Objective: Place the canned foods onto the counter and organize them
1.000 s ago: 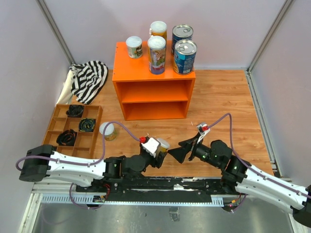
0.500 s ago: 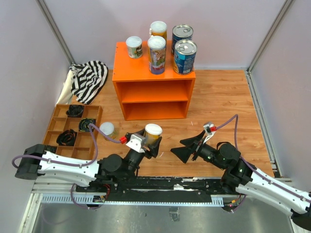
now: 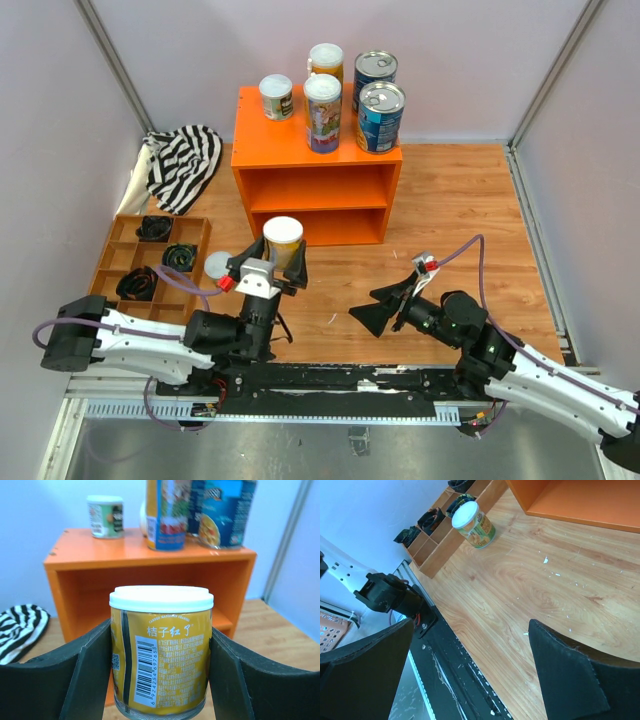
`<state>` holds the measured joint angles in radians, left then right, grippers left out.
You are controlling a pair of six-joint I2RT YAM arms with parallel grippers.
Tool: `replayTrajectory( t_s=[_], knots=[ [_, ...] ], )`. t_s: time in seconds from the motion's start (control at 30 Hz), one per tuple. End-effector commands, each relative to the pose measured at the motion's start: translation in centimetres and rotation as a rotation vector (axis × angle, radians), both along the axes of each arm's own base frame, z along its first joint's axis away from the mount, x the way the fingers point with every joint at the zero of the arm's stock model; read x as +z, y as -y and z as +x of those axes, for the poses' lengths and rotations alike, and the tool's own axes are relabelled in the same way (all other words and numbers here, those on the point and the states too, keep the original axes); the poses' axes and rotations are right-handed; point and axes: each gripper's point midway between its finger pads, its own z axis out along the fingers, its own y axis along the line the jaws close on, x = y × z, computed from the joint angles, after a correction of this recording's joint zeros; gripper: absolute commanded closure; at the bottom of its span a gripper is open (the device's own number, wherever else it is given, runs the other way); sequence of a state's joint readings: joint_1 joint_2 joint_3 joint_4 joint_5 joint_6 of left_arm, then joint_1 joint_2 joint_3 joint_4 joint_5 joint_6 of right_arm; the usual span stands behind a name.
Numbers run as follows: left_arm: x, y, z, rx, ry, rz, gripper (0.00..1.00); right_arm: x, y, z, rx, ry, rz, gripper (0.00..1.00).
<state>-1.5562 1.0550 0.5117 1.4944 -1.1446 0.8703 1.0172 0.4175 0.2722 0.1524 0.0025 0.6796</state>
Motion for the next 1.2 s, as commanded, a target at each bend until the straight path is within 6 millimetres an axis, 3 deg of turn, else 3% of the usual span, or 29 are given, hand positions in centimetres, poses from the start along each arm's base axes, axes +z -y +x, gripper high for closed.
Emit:
replayTrajectory(
  t_s=[0.0, 0.3, 0.5, 0.83, 1.17],
  knots=[
    [5.7, -3.7, 0.9, 0.072, 0.105, -0.185, 1.0, 0.2, -0.1, 0.2, -0.005, 0.026, -0.011, 0.02],
    [10.4, -3.0, 3.8, -0.018, 0.15, -0.171, 1.0, -1.5, -0.2, 0.4, -0.011, 0.008, -0.037, 0.02],
    [12.4, -2.6, 6.4, -0.065, 0.162, -0.144, 1.0, -2.0, -0.2, 0.3, -0.009, 0.003, -0.041, 0.02],
    [12.5, -1.4, 9.5, -0.094, 0.192, -0.159, 1.0, -2.4, 0.2, 0.2, -0.011, 0.006, -0.056, 0.02],
    [12.4, -2.7, 12.8, -0.077, 0.216, -0.206, 1.0, -2.5, 0.7, 0.6, -0.038, 0.026, -0.076, 0.02]
  ],
)
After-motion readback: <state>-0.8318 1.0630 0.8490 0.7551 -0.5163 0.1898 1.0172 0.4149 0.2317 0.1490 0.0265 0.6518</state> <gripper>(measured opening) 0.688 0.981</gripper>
